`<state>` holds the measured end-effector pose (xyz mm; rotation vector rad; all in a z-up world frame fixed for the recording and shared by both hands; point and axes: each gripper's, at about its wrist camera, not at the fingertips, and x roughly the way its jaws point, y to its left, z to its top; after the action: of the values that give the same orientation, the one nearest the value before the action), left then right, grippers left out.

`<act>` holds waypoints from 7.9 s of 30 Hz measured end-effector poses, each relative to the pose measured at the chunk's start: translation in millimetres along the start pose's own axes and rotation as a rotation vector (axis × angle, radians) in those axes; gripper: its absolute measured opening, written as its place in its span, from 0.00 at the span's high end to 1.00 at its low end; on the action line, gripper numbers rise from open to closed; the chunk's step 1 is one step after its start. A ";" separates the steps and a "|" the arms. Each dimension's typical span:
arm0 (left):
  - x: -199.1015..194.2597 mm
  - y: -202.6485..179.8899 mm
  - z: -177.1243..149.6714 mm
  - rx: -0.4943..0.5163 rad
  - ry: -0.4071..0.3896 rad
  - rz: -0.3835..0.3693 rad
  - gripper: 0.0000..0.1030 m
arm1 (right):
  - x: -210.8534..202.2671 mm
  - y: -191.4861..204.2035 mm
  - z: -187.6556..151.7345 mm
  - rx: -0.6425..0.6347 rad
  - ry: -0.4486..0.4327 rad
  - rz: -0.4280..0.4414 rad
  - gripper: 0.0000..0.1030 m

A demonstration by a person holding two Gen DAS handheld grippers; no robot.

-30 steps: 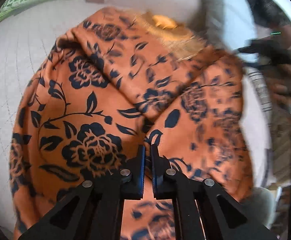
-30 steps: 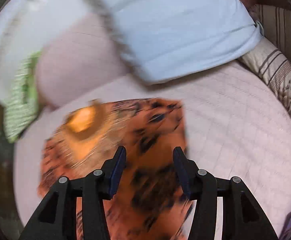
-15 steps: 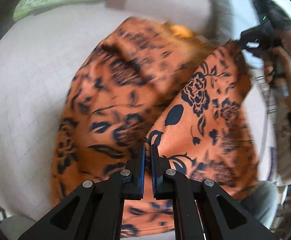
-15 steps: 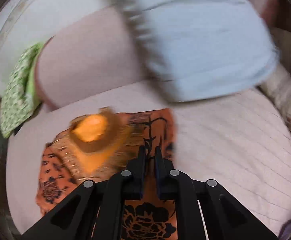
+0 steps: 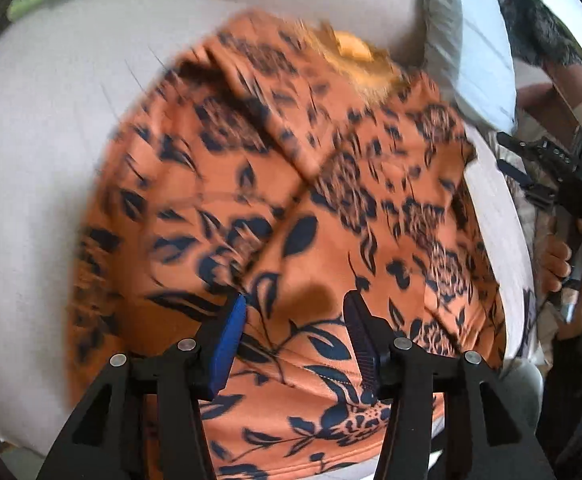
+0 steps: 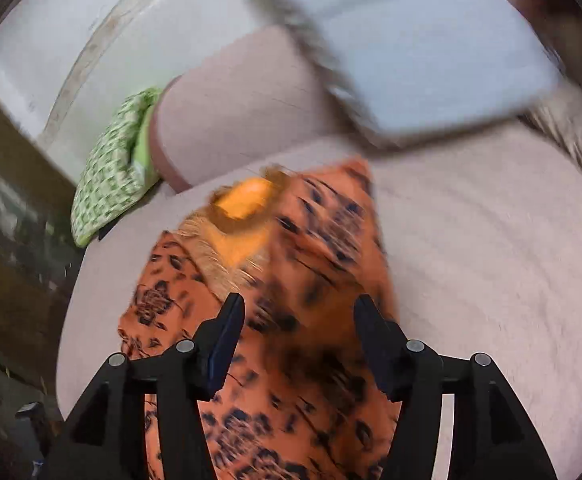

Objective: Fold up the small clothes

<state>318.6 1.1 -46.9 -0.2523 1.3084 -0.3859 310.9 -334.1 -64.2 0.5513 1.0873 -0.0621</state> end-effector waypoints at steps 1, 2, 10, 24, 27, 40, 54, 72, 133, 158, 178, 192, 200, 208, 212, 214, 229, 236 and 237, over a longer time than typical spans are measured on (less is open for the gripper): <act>8.1 1.8 1.3 0.000 0.009 0.006 0.53 | 5.8 -12.3 -2.2 0.050 0.013 0.021 0.47; 12.8 1.7 1.2 0.002 0.010 0.014 0.55 | 17.4 -26.2 -5.4 0.115 0.035 0.055 0.52; -20.6 24.8 14.5 -0.073 -0.090 -0.055 0.99 | 27.4 -24.7 -4.2 0.022 0.062 0.049 0.60; 0.3 67.2 20.0 -0.184 -0.063 0.047 0.98 | 76.0 45.2 -42.3 -0.559 0.077 -0.317 0.60; 7.1 64.3 18.8 -0.192 -0.054 0.065 0.98 | 92.2 40.5 -32.2 -0.507 0.076 -0.371 0.83; 16.9 42.9 20.2 -0.073 -0.053 0.190 0.97 | 31.9 -62.8 6.7 0.012 0.044 -0.117 0.94; -21.2 26.8 -20.6 -0.007 -0.170 0.345 0.64 | -60.2 -13.9 -95.4 -0.116 -0.050 -0.071 0.61; -103.2 57.9 -78.1 -0.176 -0.311 0.189 0.54 | -101.8 -10.1 -182.7 -0.077 0.021 -0.074 0.50; 43.5 67.7 280.1 -0.113 -0.124 0.064 0.36 | 68.1 -14.5 110.9 -0.101 0.116 -0.012 0.35; 108.2 98.7 357.2 -0.054 -0.120 0.062 0.92 | 134.2 -24.2 148.0 -0.147 0.154 -0.079 0.87; 44.6 73.0 320.6 0.045 -0.282 0.086 0.92 | 59.8 -0.4 137.9 -0.247 -0.014 -0.094 0.88; -112.5 98.4 6.1 0.022 -0.455 0.018 0.92 | -160.1 -1.1 -90.0 -0.241 -0.134 0.066 0.87; -61.8 154.2 -64.6 -0.228 -0.277 0.018 0.92 | -121.0 -33.9 -180.8 -0.130 0.015 -0.070 0.87; -47.8 146.7 -74.6 -0.231 -0.164 0.085 0.86 | -115.8 -18.8 -199.5 -0.177 0.072 -0.193 0.76; -63.2 146.3 -78.7 -0.240 -0.172 0.037 0.76 | -130.5 -15.3 -207.5 -0.191 0.034 -0.136 0.69; -78.7 144.2 -86.1 -0.236 -0.211 -0.008 0.71 | -149.3 -13.5 -212.3 -0.186 -0.016 -0.087 0.58; -55.3 133.3 -82.6 -0.222 -0.150 0.085 0.51 | -112.1 -27.0 -200.4 0.005 0.093 -0.142 0.44; -48.3 144.5 -100.7 -0.300 -0.119 0.067 0.52 | -98.8 -33.0 -220.7 -0.012 0.137 -0.171 0.66; -48.7 146.9 -103.3 -0.314 -0.116 0.054 0.52 | -97.2 -31.6 -221.9 -0.022 0.139 -0.180 0.69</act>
<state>227.9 158.6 -86.9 -0.4948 1.2559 -0.1160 72.3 -281.7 -70.4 0.4418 1.2699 -0.1703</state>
